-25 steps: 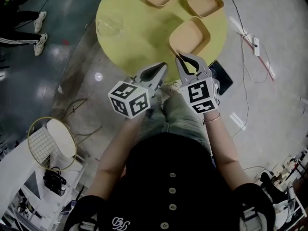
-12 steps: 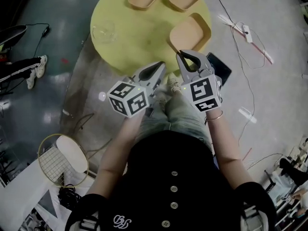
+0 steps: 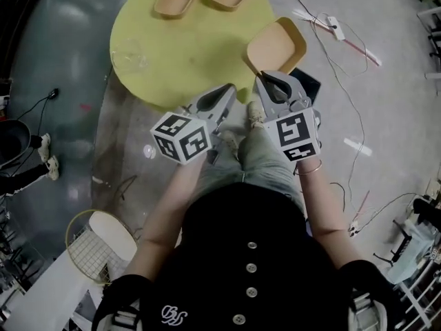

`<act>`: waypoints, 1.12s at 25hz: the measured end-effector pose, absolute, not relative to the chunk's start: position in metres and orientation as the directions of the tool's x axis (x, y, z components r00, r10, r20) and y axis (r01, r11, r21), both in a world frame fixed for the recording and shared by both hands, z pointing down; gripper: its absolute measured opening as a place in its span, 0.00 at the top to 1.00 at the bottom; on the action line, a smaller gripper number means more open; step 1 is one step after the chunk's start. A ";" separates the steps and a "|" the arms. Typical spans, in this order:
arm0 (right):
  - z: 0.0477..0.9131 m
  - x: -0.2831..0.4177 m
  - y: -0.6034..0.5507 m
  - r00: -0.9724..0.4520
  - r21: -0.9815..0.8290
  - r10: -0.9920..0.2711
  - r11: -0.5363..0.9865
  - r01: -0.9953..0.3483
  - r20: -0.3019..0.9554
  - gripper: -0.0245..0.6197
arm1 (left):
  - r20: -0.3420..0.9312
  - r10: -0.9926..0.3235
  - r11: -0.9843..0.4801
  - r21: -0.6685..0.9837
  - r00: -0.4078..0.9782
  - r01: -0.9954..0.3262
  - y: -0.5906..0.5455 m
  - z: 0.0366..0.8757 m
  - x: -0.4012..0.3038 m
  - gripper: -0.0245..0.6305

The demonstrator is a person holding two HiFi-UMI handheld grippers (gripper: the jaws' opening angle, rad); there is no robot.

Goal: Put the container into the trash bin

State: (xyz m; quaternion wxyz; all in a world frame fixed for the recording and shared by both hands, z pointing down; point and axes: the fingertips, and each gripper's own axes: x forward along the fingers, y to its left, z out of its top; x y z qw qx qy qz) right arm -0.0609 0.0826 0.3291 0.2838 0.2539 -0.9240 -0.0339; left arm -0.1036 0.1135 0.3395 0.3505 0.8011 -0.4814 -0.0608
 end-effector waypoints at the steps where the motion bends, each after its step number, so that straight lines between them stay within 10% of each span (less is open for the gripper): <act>1: 0.328 -0.056 0.081 -0.706 0.210 -0.496 0.864 -0.457 0.506 0.93 | 0.236 -0.811 -0.299 0.618 0.535 -0.727 0.111 0.338 -0.101 0.94; 28: 0.367 0.109 -0.023 -0.611 -0.006 -0.546 0.743 -0.669 0.574 0.93 | 0.238 -0.719 -0.383 0.649 0.653 -0.657 -0.015 0.354 0.040 0.94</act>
